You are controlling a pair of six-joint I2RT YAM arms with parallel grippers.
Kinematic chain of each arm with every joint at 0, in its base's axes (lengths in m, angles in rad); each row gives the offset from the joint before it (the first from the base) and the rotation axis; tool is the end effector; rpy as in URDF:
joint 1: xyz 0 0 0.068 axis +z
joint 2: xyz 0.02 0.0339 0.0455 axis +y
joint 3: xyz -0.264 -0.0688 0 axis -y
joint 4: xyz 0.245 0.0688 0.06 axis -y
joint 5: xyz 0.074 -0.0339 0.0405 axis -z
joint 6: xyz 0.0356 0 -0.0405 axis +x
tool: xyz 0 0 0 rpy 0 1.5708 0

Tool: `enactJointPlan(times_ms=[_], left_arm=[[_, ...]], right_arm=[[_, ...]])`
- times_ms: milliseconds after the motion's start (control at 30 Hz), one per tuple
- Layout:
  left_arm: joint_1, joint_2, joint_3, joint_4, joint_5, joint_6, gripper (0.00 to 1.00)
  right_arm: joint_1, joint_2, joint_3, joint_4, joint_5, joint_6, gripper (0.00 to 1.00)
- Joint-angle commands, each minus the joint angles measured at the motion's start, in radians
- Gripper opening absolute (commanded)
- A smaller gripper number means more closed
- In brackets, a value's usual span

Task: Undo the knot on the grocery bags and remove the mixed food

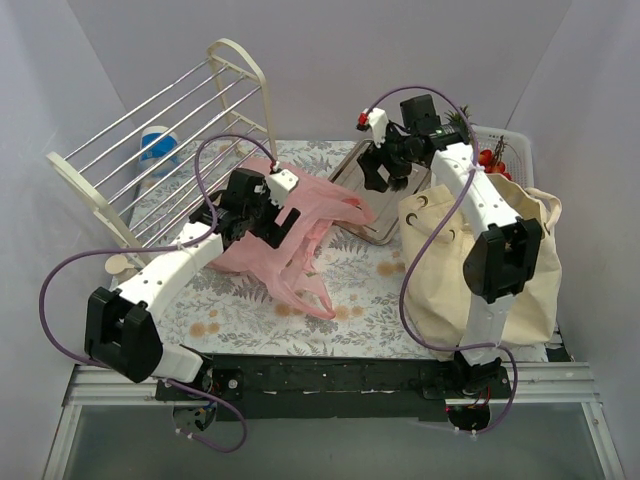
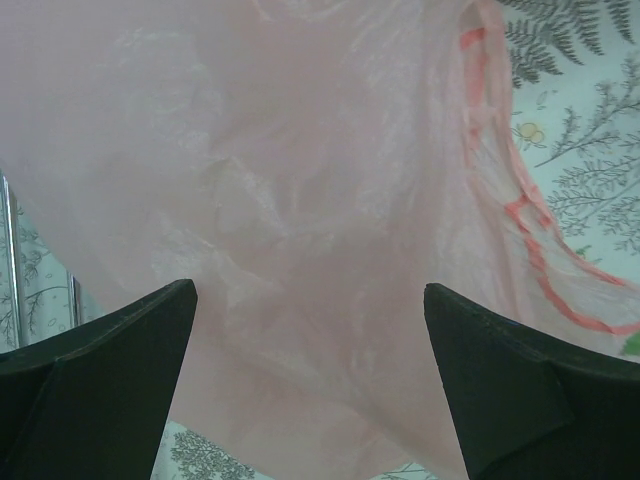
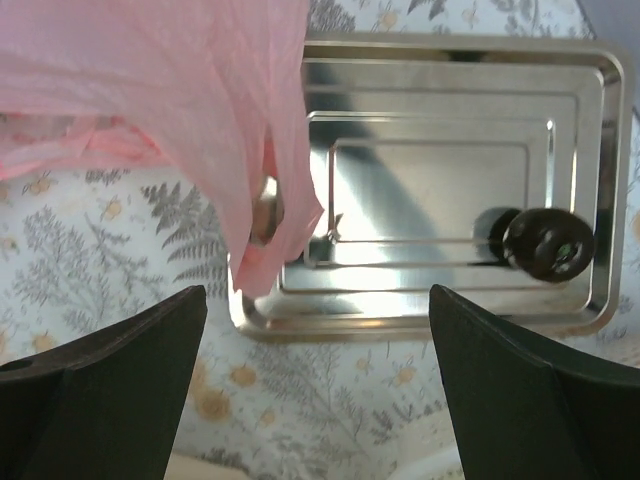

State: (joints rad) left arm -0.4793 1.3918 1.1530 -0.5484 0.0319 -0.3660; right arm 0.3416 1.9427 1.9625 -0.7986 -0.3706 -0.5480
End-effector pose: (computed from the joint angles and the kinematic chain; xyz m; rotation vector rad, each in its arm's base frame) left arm 0.2680 -0.1405 0.2960 0.1519 2.3980 -0.4421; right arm 0.4065 0.1582 0.3490 -1.1522 1.9985 0.3297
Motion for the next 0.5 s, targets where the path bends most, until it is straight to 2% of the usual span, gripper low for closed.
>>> enactJointPlan(times_ms=[0, 100, 300, 400, 467], left_arm=[[0.011, 0.059, 0.031, -0.03, -0.047, 0.004, 0.98], [0.011, 0.116, 0.03, -0.06, -0.033, -0.02, 0.98], [0.011, 0.153, 0.024, -0.078, 0.112, -0.09, 0.98], [0.011, 0.199, 0.004, -0.071, 0.1, -0.096, 0.97], [0.011, 0.239, -0.022, -0.065, 0.071, -0.09, 0.92]], right_arm=[[-0.006, -0.206, -0.097, -0.036, -0.033, -0.046, 0.99], [-0.006, -0.306, -0.161, -0.074, 0.033, -0.085, 0.99], [-0.006, -0.542, -0.345, -0.175, 0.194, -0.128, 0.99], [-0.007, -0.617, -0.428, -0.206, 0.232, -0.107, 0.99], [-0.009, -0.662, -0.531, -0.195, 0.229, -0.079, 0.99]])
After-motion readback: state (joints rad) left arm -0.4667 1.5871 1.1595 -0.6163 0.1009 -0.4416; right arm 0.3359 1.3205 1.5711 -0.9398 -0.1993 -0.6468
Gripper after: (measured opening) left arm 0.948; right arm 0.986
